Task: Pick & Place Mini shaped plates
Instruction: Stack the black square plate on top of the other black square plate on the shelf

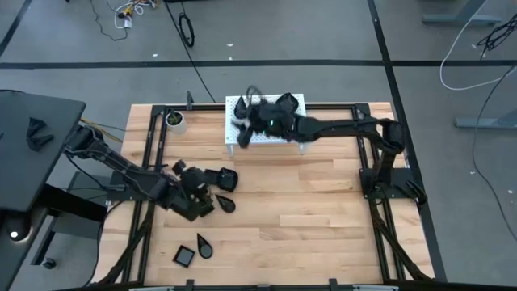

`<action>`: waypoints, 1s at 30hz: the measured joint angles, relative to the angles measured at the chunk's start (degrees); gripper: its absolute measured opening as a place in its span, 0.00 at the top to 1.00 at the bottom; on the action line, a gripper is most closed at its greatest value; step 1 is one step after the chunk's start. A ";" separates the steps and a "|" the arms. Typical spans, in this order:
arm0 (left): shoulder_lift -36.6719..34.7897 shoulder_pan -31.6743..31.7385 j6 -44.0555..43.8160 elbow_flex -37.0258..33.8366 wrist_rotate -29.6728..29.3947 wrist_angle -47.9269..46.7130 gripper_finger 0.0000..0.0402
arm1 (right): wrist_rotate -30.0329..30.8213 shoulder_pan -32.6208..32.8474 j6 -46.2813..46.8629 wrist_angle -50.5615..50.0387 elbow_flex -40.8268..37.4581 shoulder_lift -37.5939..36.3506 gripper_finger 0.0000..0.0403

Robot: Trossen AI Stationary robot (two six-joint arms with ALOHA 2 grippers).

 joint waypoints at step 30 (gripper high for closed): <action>-0.88 -35.82 -43.93 -0.02 20.62 -2.49 0.55 | 7.45 16.38 -4.30 11.09 -15.73 -0.79 0.71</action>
